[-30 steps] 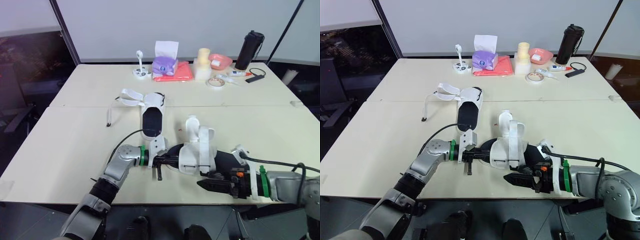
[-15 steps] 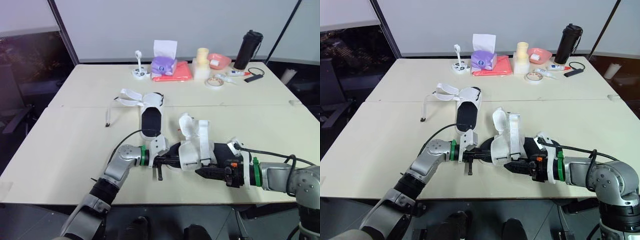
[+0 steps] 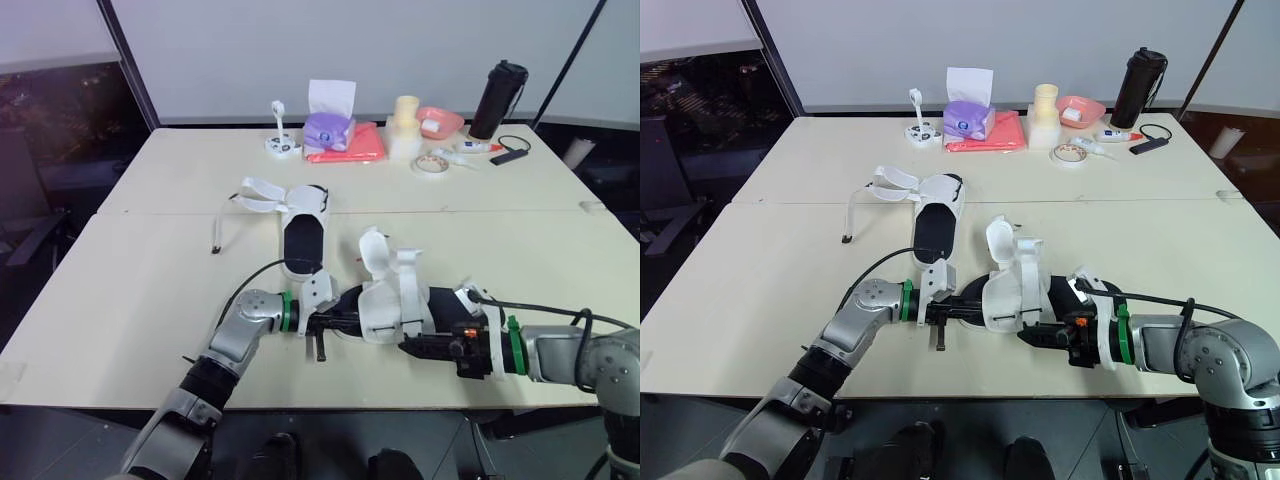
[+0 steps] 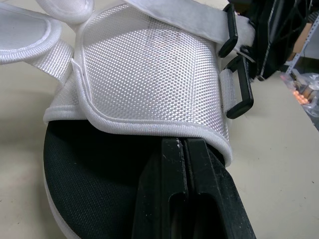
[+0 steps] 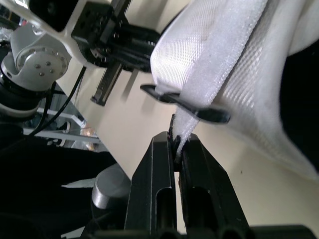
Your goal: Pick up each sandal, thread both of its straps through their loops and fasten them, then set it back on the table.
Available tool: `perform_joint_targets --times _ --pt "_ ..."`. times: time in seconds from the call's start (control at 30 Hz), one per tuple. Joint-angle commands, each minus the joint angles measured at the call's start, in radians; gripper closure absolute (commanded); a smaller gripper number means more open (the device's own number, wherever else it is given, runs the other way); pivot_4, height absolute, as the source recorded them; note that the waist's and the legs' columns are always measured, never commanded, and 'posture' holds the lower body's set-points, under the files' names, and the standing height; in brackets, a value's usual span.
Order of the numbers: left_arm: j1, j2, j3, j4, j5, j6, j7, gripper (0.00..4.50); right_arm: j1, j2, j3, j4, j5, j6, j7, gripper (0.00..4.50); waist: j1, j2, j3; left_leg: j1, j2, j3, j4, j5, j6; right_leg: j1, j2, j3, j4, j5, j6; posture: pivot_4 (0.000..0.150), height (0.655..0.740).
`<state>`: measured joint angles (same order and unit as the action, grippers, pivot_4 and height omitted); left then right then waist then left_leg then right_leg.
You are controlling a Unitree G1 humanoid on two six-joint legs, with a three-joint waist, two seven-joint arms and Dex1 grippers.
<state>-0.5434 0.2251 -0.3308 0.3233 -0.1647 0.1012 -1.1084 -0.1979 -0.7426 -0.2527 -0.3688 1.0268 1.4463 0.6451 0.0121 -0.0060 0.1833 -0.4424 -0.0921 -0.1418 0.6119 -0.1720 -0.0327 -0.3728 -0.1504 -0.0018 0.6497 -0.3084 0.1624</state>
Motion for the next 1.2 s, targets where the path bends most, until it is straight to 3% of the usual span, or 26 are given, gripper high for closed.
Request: perform_joint_targets --times 0.03,0.37,0.8,1.07,1.2 --pt "0.016 -0.001 -0.012 -0.006 0.011 0.011 0.004 4.50 0.057 -0.025 0.029 -0.053 0.015 -0.005 0.024 4.43 0.001 0.000 0.000 0.000 0.000 0.000 0.000 0.000 0.000 0.000 0.000 0.000 0.000 0.000 0.000 0.150 0.7400" --pt "0.012 -0.004 -0.011 -0.003 0.011 0.014 0.005 4.50 0.284 -0.154 0.005 -0.269 0.053 -0.078 0.110 4.43 0.001 0.000 0.000 0.000 0.000 0.000 0.000 0.000 0.000 0.000 0.000 0.000 0.000 0.000 0.000 0.150 0.7400" --pt "0.006 -0.005 -0.011 0.009 0.014 0.009 0.000 4.50 0.494 -0.277 -0.059 -0.393 0.040 -0.196 0.175 4.43 0.003 -0.001 0.000 0.000 0.001 0.001 0.001 0.000 0.000 0.001 0.000 0.000 -0.001 0.000 0.000 0.150 0.7400" --pt "0.000 -0.005 -0.008 0.017 0.016 0.001 0.003 4.50 0.396 -0.346 -0.195 -0.374 0.144 -0.222 0.188 4.43 0.003 -0.001 0.001 0.000 0.001 0.001 0.001 0.000 0.001 0.001 0.000 0.000 -0.002 0.000 0.000 0.150 0.7400" --pt "-0.003 -0.005 -0.006 0.022 0.017 -0.001 0.003 4.50 0.247 -0.399 -0.218 -0.313 0.233 -0.218 0.176 4.43 0.002 -0.001 0.001 0.000 0.001 0.001 0.001 0.000 0.001 0.002 0.000 0.000 -0.003 0.000 0.000 0.150 0.7400"
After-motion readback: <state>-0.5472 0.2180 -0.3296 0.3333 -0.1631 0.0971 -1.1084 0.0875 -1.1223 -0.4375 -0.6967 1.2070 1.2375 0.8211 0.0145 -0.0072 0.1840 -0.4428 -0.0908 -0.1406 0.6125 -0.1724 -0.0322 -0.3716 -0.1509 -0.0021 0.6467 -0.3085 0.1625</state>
